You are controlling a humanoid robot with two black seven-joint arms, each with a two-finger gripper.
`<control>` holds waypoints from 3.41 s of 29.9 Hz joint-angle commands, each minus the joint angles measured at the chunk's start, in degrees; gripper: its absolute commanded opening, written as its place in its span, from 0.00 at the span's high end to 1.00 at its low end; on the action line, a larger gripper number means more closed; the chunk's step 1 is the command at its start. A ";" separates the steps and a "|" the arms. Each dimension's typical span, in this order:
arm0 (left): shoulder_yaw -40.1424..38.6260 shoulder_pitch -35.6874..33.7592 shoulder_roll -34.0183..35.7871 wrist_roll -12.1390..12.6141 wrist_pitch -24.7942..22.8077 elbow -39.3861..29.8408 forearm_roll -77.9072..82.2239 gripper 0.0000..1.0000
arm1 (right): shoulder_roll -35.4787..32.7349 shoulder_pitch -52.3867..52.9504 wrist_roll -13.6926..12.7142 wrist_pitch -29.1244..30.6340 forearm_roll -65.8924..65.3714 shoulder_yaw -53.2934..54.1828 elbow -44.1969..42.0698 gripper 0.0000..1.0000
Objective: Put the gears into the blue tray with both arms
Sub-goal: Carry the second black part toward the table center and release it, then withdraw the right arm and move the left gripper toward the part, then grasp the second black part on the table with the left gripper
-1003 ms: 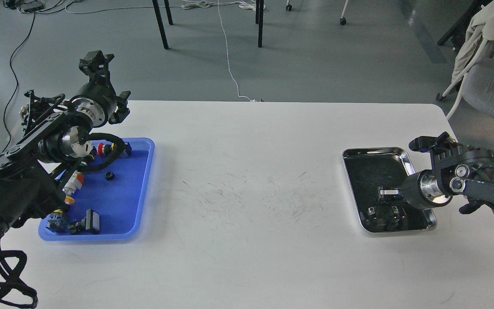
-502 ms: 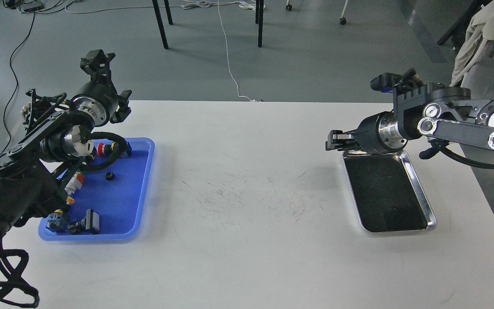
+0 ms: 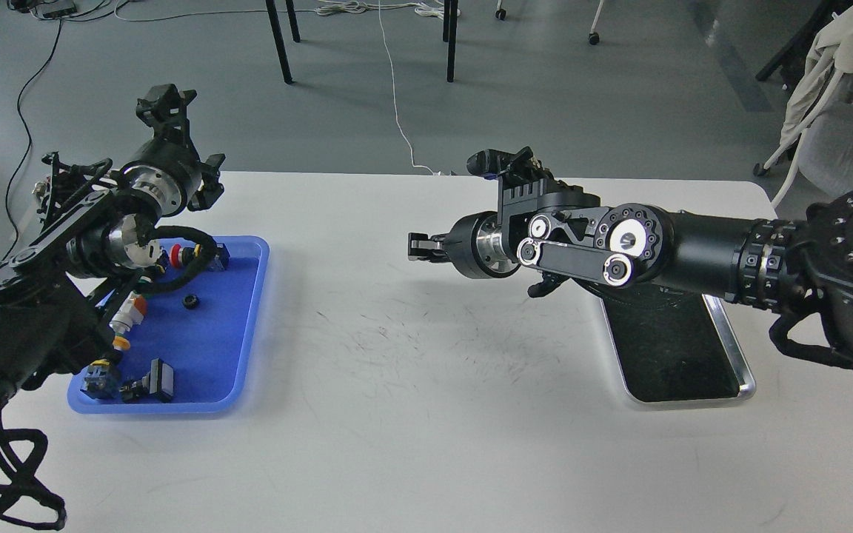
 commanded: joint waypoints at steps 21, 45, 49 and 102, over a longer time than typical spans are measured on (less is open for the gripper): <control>-0.04 -1.01 -0.30 0.01 0.00 -0.02 0.09 0.02 | 0.10 -6.81 0.88 -3.11 0.01 1.07 12.00 0.81; 0.14 -0.92 1.80 1.23 -0.09 -0.81 2.81 0.02 | 0.10 -8.92 0.88 -4.60 0.18 28.81 7.69 0.06; 2.32 -0.22 6.89 3.43 -0.09 -8.26 4.22 0.01 | -1.82 -13.39 1.14 -4.86 1.24 41.72 8.31 0.06; 35.82 13.05 6.12 7.74 1.93 -32.72 100.99 0.06 | -18.71 -60.34 3.52 17.29 39.65 99.59 12.35 0.04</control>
